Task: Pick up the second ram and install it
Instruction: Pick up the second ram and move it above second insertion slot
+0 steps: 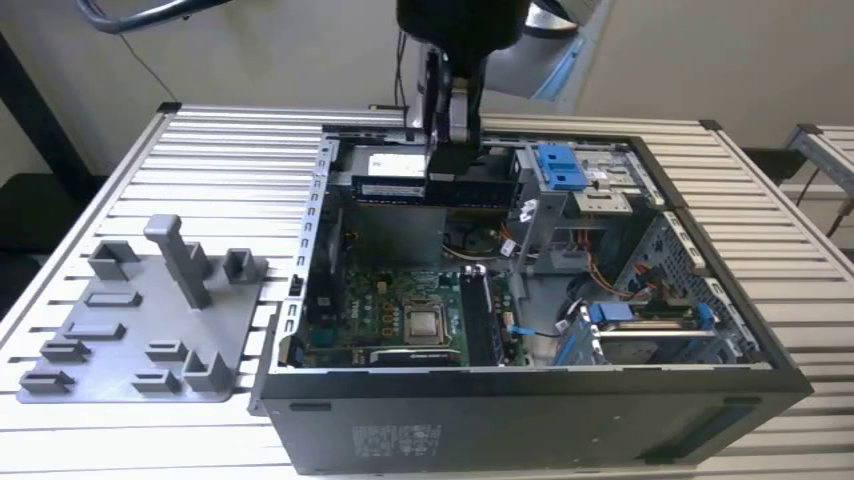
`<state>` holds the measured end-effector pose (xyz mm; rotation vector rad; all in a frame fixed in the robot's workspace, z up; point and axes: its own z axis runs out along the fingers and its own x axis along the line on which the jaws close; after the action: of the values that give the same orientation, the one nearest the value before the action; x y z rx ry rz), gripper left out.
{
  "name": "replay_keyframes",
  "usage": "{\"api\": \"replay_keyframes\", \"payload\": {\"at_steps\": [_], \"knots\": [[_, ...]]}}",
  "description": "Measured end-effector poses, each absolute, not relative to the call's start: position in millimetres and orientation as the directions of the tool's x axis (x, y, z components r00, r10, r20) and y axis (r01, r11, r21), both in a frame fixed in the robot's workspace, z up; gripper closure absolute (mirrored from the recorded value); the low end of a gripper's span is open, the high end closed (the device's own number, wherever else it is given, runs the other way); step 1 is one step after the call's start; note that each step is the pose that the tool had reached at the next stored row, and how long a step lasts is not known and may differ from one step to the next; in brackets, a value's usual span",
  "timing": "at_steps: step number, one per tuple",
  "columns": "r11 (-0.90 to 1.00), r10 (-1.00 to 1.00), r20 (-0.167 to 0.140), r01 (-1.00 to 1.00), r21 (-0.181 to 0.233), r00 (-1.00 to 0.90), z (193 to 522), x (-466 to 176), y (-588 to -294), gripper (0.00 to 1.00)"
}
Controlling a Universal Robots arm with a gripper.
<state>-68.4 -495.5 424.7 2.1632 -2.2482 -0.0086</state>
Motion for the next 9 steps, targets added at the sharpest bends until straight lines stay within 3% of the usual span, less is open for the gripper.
{"api": "replay_keyframes", "payload": {"at_steps": [9], "knots": [[0.039, -0.999, 0.012, -0.999, 0.019, -0.038, 424.8, -43.4, -495.5, 0.86]]}}
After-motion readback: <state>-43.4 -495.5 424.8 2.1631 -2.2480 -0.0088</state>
